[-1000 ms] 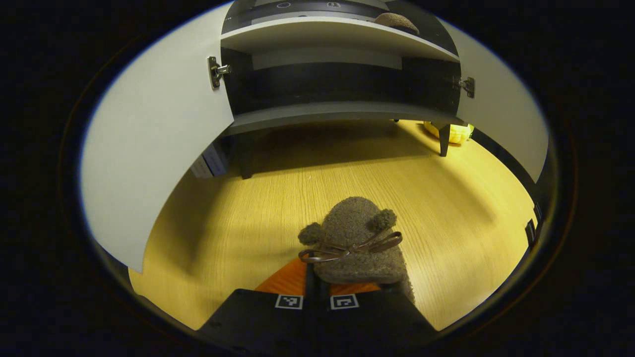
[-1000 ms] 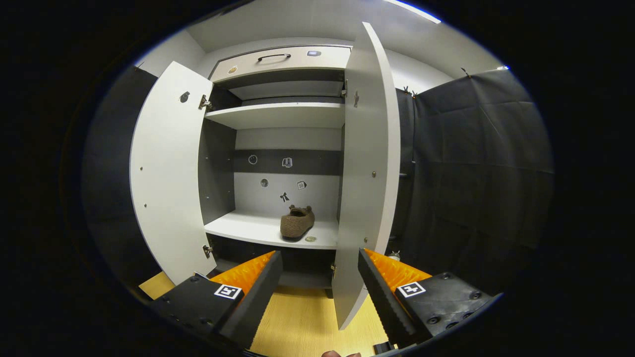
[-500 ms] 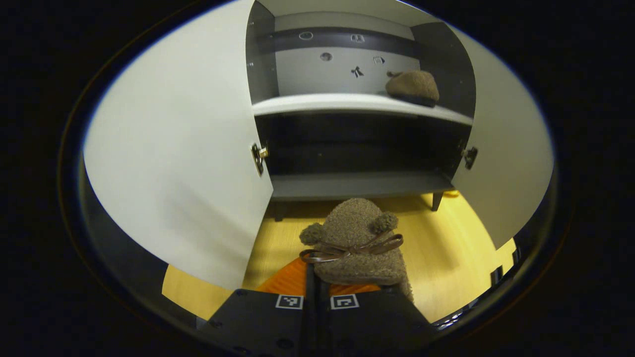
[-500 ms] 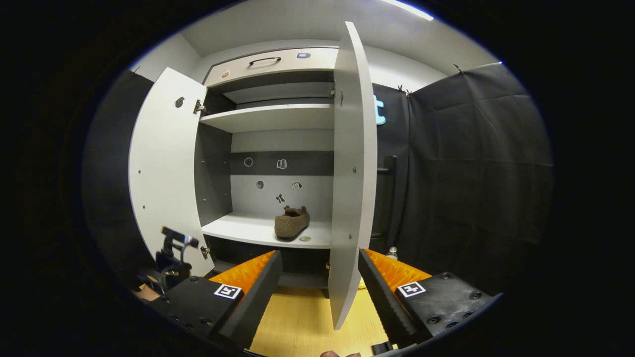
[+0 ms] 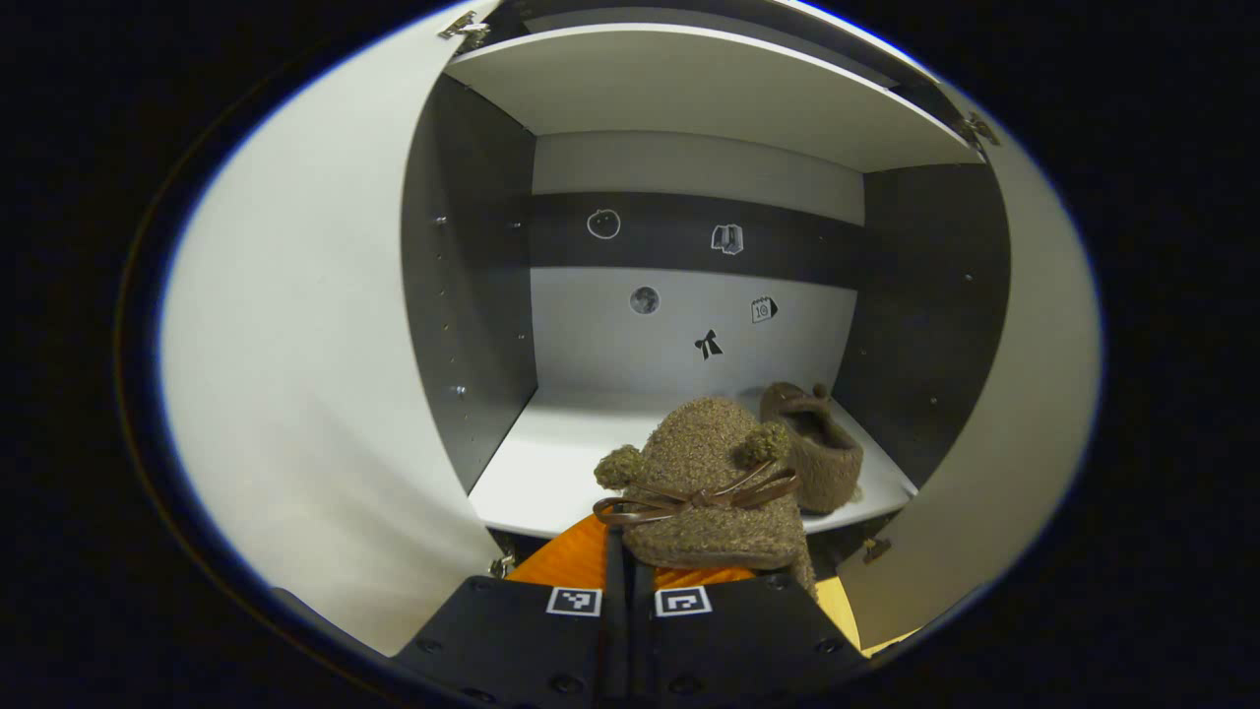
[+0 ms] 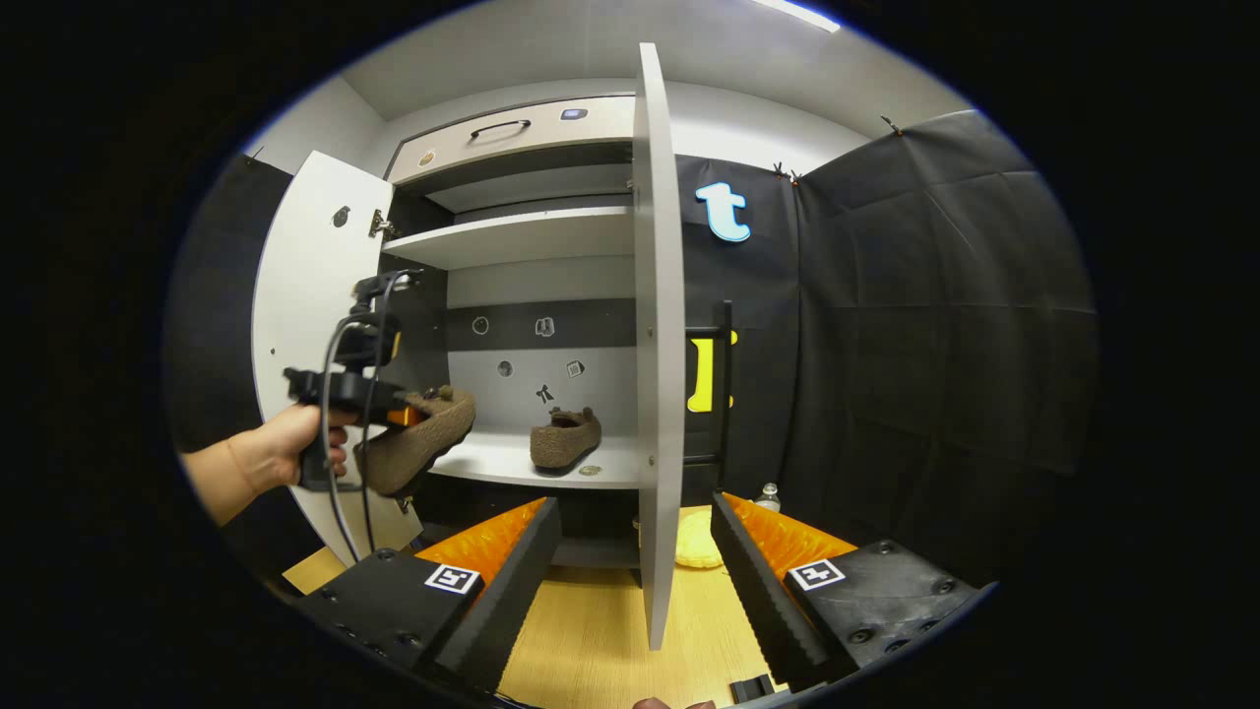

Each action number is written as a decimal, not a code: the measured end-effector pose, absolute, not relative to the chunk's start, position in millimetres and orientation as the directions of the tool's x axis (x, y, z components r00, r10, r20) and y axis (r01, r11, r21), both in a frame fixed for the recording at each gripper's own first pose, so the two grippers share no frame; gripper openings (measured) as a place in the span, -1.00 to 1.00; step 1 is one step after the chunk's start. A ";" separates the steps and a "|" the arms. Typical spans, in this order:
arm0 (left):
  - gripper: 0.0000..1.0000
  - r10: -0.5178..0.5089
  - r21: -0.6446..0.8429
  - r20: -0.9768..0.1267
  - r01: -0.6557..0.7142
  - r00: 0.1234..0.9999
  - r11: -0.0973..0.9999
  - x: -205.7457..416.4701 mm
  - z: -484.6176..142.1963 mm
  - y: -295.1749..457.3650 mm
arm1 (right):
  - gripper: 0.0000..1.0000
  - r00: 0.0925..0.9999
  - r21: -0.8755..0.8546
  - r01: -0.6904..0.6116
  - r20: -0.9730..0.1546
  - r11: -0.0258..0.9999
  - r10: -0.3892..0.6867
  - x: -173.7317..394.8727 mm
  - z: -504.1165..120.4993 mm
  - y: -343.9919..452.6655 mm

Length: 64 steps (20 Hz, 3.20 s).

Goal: Grab one shoe with the right hand and put it into the shoe cabinet, grab the other shoe with the left hand and put it into the shoe cabinet; then close the right door with the right hand and the left door with the left hand.

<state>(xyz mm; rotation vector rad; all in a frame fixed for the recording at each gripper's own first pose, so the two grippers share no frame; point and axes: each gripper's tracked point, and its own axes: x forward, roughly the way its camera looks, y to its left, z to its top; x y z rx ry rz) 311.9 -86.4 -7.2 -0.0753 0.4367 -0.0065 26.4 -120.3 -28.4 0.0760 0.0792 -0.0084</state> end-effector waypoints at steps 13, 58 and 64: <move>-0.89 0.155 0.026 -0.609 -0.175 0.778 0.984 468.0 -89.5 -70.1 | 0.96 0.988 0.060 0.135 -0.080 0.989 -0.130 1.8 -28.0 -182.9; 0.89 -0.065 0.037 -0.107 0.070 0.992 0.997 106.7 48.8 -81.7 | 0.96 0.978 0.053 0.202 -0.061 0.978 -0.198 107.6 6.0 -237.8; 0.90 -0.090 0.026 -0.111 0.093 0.990 0.995 75.8 39.8 -65.5 | 0.89 0.969 0.042 0.239 -0.074 0.970 -0.235 104.6 4.3 -230.7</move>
